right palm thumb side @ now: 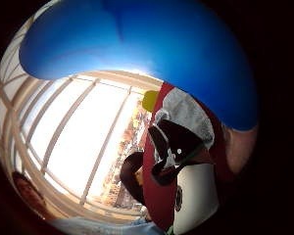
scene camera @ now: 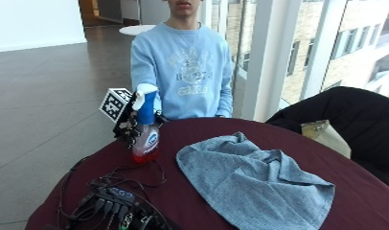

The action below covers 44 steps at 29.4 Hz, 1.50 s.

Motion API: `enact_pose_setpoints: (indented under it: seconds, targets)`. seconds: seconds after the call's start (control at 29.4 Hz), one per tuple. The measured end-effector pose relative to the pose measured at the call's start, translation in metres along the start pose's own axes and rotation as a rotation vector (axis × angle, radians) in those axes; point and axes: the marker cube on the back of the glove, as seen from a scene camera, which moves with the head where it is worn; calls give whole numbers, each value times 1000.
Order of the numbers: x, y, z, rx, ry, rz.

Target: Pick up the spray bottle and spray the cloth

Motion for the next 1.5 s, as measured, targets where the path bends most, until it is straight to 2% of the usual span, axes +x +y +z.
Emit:
enact_pose_setpoints:
  seconds: [0.14,0.27,0.68,1.09,1.29,1.5]
  targets:
    - [0,-7,-2,-6,2,-21]
    - [-3,-18,-5,-88,-30,-57]
    - [-65,-41,18,-711,-145,-89]
    - [-105,-61,75,-1144,18,-78]
    - [-117,-59,98,-1280,98,-59]
    - [-127,-57,113,-1336,174,-52]
